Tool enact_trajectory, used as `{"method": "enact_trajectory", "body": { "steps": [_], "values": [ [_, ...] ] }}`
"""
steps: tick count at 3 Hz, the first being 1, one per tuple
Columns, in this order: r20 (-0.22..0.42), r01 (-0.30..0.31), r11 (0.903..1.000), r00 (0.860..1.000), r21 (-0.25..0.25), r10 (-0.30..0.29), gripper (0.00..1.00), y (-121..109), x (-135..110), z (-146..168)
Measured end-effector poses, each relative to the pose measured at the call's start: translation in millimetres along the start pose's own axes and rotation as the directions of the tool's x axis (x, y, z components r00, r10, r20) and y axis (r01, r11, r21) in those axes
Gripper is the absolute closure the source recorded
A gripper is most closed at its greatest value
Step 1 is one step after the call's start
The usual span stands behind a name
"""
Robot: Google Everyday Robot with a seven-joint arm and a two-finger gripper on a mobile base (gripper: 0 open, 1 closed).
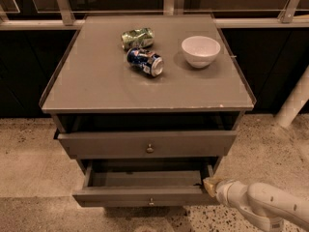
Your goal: Open middle drawer
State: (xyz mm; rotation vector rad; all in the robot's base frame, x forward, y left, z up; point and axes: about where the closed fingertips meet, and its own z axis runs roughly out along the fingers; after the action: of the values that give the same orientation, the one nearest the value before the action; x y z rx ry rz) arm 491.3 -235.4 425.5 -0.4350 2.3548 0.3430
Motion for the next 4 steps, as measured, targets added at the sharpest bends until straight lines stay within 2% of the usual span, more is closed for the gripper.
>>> {"method": "enact_trajectory", "body": {
  "steps": [1, 2, 3, 4],
  "values": [
    [-0.001, 0.000, 1.0000, 1.000, -0.001, 0.000, 1.00, 1, -1, -2],
    [-0.029, 0.011, 0.9988, 1.000, -0.047, -0.012, 1.00, 17, 9, -5],
    [-0.029, 0.011, 0.9988, 1.000, -0.047, -0.013, 1.00, 18, 7, -8],
    [0.007, 0.043, 0.9986, 0.999, -0.032, -0.043, 1.00, 24, -10, -23]
  ]
}}
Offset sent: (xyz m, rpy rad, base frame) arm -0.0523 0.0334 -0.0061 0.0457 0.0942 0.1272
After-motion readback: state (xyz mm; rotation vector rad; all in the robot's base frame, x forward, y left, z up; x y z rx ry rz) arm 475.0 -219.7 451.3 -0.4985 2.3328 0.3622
